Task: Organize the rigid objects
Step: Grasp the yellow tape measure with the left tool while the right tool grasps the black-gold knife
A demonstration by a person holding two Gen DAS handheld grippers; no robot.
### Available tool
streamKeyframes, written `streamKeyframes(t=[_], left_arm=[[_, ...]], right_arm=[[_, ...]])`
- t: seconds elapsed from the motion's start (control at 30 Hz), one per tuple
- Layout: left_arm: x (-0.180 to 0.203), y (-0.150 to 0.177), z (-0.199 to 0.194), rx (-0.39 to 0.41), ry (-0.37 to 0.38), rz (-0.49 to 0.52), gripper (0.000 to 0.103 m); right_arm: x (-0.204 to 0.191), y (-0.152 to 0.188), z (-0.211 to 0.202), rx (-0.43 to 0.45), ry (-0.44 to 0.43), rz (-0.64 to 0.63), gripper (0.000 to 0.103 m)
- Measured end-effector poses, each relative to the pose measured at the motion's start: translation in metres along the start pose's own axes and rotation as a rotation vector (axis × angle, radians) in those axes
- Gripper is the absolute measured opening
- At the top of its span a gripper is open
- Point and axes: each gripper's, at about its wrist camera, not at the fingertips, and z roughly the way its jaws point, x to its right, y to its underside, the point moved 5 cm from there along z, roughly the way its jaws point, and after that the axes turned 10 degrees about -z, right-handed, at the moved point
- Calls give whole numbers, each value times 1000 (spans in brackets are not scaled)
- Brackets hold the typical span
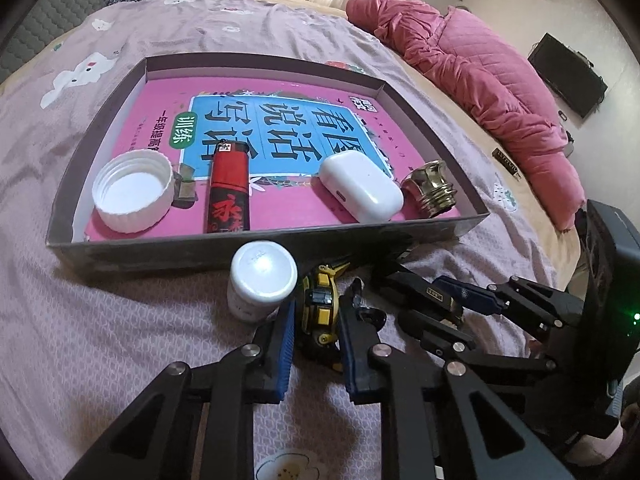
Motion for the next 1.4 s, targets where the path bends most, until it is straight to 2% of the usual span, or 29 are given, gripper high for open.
streamKeyframes(t=[0.47,0.67,0.83,1.1,1.4], left_arm=[[-5,-6,17,-37,-16,-27,21],[-2,-4,19,-35,-40,15,21],[1,-3,16,-20,-49,43,20],[9,-1,5,-8,-31,69,19],[9,-1,-9,11,-24,76,18]], right_arm=[[2,-3,9,7,-35,9,45],[1,-7,11,19,-61,-7,44],[0,-10,10,29,-98,-12,37],[0,-13,-6,83,-230,77,25],[0,-15,-17,118,-294,145,24]])
